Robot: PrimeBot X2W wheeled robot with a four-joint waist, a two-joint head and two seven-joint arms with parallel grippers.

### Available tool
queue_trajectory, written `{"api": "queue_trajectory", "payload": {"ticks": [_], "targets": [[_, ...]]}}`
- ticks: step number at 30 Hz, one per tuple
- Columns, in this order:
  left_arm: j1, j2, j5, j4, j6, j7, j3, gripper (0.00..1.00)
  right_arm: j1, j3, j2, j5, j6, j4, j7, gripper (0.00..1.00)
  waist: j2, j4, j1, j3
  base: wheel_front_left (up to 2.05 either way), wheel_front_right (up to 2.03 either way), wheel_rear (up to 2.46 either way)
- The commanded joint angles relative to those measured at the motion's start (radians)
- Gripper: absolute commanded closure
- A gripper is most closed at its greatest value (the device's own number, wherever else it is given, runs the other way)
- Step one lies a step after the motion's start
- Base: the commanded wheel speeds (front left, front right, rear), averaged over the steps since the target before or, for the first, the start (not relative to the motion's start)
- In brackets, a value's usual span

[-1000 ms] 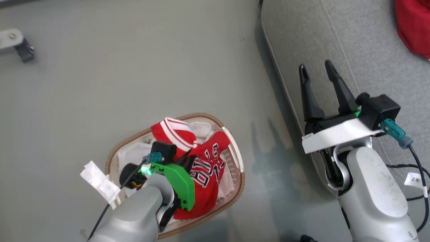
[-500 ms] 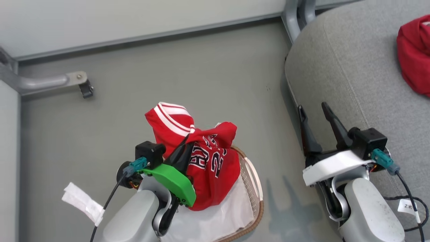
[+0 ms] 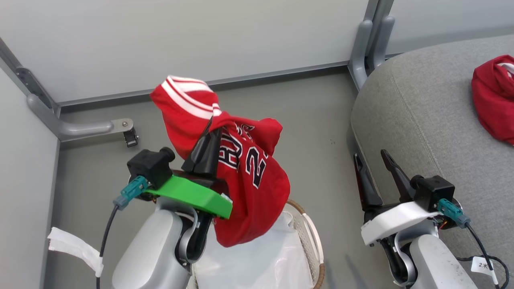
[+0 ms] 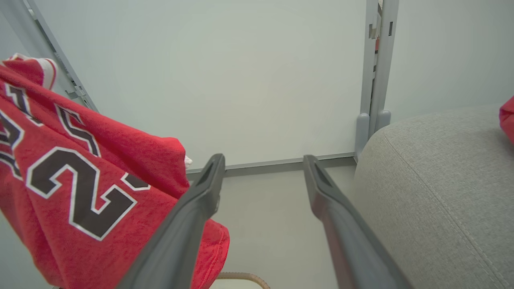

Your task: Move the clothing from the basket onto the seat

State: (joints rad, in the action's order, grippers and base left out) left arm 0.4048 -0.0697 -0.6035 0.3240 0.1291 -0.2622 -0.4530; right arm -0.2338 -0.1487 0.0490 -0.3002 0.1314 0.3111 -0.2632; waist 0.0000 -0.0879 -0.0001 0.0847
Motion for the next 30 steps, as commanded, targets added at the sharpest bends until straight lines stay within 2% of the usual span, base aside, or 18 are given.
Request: {"api": "queue_trajectory", "payload": {"ticks": [1, 15, 20, 30], "targets": [[0.019, 0.006, -0.004, -0.024, 0.002, -0.004, 0.008, 1.00, 0.016, -0.004, 0.004, -0.004, -0.001, 0.002, -0.002, 0.00, 0.0000, 0.005, 0.0001, -0.015, 0.00, 0.00, 0.00], [0.081, 0.015, -0.032, -0.116, 0.002, -0.004, 0.025, 1.00, 0.025, -0.038, 0.004, -0.011, -0.001, -0.002, -0.002, 0.00, 0.0000, 0.001, 0.0001, -0.024, 0.00, 0.00, 0.00], [0.074, 0.017, -0.035, -0.120, 0.003, -0.004, 0.020, 1.00, -0.027, -0.126, 0.006, 0.002, -0.001, -0.042, -0.002, 0.00, 0.0000, 0.000, 0.0001, -0.014, 0.00, 0.00, 0.00], [0.068, 0.018, -0.047, -0.118, 0.002, -0.004, -0.004, 1.00, -0.195, -0.359, 0.017, -0.050, -0.001, -0.084, -0.002, 0.00, 0.0000, 0.006, 0.0001, 0.001, 0.00, 0.00, 0.00]]}}
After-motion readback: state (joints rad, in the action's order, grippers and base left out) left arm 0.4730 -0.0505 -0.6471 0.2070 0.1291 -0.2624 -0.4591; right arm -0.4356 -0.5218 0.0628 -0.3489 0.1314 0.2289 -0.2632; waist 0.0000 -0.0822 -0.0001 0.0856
